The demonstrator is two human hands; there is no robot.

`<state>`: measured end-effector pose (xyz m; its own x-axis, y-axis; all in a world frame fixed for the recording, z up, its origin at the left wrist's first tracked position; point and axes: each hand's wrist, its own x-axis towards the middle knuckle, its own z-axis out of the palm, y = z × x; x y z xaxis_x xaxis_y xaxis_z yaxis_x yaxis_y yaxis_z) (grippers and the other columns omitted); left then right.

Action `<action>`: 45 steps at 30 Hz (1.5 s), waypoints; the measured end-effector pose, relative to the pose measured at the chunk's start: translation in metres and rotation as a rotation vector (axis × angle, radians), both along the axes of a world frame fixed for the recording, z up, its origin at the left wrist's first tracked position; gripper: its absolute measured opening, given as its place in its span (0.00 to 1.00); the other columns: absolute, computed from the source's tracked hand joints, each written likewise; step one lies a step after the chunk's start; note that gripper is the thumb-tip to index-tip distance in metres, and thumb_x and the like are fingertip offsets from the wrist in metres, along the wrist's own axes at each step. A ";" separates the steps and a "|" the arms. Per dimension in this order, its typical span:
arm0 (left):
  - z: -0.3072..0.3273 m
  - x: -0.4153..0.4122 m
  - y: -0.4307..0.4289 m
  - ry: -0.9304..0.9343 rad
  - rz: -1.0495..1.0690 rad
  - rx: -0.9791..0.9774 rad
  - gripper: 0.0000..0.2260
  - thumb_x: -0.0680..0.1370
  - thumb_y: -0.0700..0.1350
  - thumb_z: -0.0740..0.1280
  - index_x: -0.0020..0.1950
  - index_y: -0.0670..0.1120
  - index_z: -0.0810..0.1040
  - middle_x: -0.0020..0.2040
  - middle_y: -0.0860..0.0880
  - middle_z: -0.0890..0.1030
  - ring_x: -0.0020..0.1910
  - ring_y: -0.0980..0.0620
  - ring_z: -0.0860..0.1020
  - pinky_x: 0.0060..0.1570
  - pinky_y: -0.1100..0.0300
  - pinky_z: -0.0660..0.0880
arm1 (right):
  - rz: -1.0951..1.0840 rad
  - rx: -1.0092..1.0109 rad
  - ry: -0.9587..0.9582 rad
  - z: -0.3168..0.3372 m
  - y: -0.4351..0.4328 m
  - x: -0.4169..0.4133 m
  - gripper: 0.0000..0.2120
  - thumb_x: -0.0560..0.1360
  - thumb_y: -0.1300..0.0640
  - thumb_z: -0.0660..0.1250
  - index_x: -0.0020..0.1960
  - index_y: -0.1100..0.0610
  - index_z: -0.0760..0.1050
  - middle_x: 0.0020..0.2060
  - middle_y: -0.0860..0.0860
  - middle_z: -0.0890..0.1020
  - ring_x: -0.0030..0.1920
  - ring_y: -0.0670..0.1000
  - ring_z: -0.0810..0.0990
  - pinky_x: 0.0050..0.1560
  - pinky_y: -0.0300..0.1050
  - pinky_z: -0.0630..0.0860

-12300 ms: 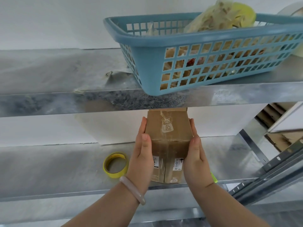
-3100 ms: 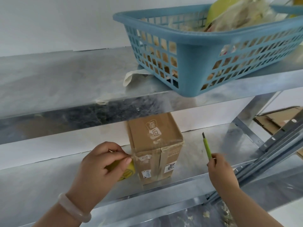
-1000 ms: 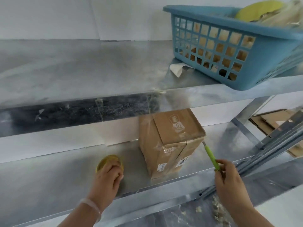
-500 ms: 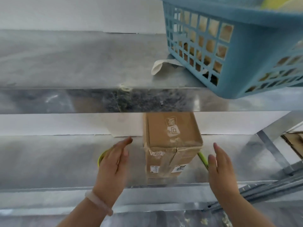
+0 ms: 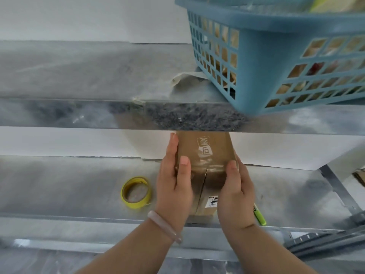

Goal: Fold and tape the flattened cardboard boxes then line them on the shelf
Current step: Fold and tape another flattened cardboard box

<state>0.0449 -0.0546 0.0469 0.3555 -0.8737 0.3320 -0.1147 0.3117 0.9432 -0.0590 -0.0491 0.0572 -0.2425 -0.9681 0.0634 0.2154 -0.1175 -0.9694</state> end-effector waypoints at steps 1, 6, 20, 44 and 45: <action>0.000 -0.001 0.000 0.017 -0.007 -0.010 0.25 0.78 0.57 0.56 0.74 0.52 0.64 0.70 0.54 0.71 0.67 0.54 0.71 0.64 0.45 0.72 | -0.004 0.004 0.013 0.000 0.000 -0.001 0.22 0.77 0.51 0.56 0.67 0.57 0.75 0.55 0.51 0.83 0.54 0.45 0.82 0.45 0.32 0.77; 0.010 -0.002 0.006 0.209 -0.098 0.029 0.21 0.80 0.55 0.60 0.73 0.55 0.66 0.72 0.56 0.69 0.70 0.56 0.68 0.69 0.52 0.68 | 0.021 0.033 0.039 0.001 0.000 -0.008 0.16 0.79 0.52 0.59 0.64 0.51 0.77 0.54 0.46 0.84 0.51 0.38 0.81 0.43 0.26 0.74; -0.011 0.008 -0.002 -0.179 -0.095 -0.173 0.25 0.81 0.59 0.54 0.75 0.48 0.62 0.76 0.50 0.63 0.73 0.50 0.65 0.66 0.54 0.70 | 0.034 -0.111 0.195 -0.007 0.000 -0.011 0.21 0.82 0.48 0.54 0.71 0.55 0.69 0.62 0.45 0.80 0.63 0.41 0.76 0.58 0.32 0.73; 0.012 0.048 0.051 -0.270 0.120 -0.022 0.18 0.71 0.61 0.64 0.61 0.62 0.76 0.61 0.58 0.78 0.61 0.59 0.75 0.57 0.63 0.73 | 0.067 0.376 -0.214 -0.057 0.087 -0.101 0.22 0.75 0.56 0.65 0.69 0.50 0.71 0.64 0.57 0.76 0.55 0.57 0.79 0.61 0.56 0.74; 0.010 0.050 0.055 -0.256 0.138 0.015 0.19 0.71 0.63 0.63 0.60 0.61 0.76 0.59 0.58 0.78 0.59 0.60 0.75 0.54 0.63 0.74 | 0.034 0.326 -0.214 -0.052 0.087 -0.106 0.28 0.71 0.59 0.67 0.71 0.52 0.70 0.63 0.57 0.77 0.57 0.56 0.79 0.62 0.55 0.74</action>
<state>0.0947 0.0008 0.0566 0.3778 -0.8285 0.4134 -0.3903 0.2624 0.8825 -0.1651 0.0374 0.0050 -0.1847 -0.9367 -0.2976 0.4157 0.2000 -0.8873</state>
